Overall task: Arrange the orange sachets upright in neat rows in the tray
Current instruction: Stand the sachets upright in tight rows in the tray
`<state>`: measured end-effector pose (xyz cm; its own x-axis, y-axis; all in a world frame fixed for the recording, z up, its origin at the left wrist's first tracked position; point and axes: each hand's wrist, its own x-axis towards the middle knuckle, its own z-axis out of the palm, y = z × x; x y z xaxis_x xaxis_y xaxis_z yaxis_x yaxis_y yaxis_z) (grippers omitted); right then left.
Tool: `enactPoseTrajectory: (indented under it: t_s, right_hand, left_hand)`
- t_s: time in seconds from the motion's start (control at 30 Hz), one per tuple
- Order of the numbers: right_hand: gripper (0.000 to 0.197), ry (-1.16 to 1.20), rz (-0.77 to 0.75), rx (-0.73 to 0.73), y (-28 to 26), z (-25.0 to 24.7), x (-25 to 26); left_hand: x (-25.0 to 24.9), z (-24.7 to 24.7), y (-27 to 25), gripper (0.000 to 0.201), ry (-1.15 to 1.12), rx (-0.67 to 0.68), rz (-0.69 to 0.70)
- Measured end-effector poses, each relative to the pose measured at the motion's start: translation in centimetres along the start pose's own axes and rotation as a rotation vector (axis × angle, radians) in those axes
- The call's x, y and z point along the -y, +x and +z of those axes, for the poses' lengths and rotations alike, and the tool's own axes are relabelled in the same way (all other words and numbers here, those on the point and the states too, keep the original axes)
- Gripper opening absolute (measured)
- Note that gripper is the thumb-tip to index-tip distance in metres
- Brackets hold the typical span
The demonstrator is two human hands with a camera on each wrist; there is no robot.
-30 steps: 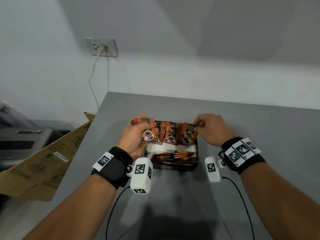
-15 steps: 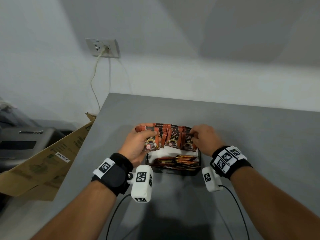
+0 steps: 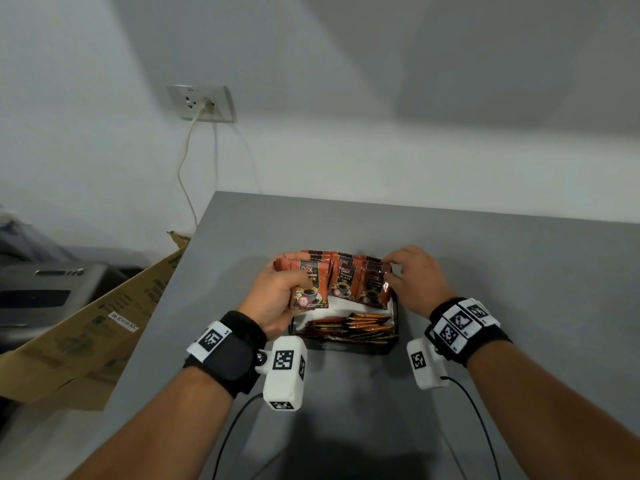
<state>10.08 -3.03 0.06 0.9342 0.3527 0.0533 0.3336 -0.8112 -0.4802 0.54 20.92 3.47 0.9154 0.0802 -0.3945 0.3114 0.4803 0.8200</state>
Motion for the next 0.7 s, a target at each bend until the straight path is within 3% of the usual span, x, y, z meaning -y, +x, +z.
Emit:
enactPoseTrajectory:
  t_s: [0.13,0.27,0.33,0.4,0.5,0.6,0.7]
  right_hand:
    - [0.022,0.159,-0.004,-0.059,-0.5,-2.6,2.5]
    - [0.022,0.472,-0.086,0.189,-1.2,-4.9,7.2]
    - [0.019,0.447,-0.129,0.198,-0.9,-5.1,8.1]
    - [0.018,0.383,-0.108,0.109,-0.1,-5.1,8.1]
    - [0.016,0.314,0.011,0.047,1.3,-4.7,7.2]
    - [0.018,0.225,0.094,0.149,2.3,-2.8,6.2]
    - [0.020,0.133,0.093,0.253,2.7,-0.6,5.9]
  left_hand:
    - [-0.1,0.7,0.0,0.050,0.090,0.075,0.034]
    - [0.0,2.7,0.2,0.059,0.135,0.089,0.092]
    - [-0.2,3.1,0.1,0.063,0.142,0.076,0.109]
    - [-0.5,2.6,0.2,0.063,0.118,0.014,0.104]
    - [-0.9,0.6,0.6,0.046,0.040,-0.142,0.109]
    - [-1.1,-0.8,0.8,0.047,-0.020,-0.213,0.094]
    - [-1.0,-1.4,0.6,0.037,0.007,-0.197,0.082]
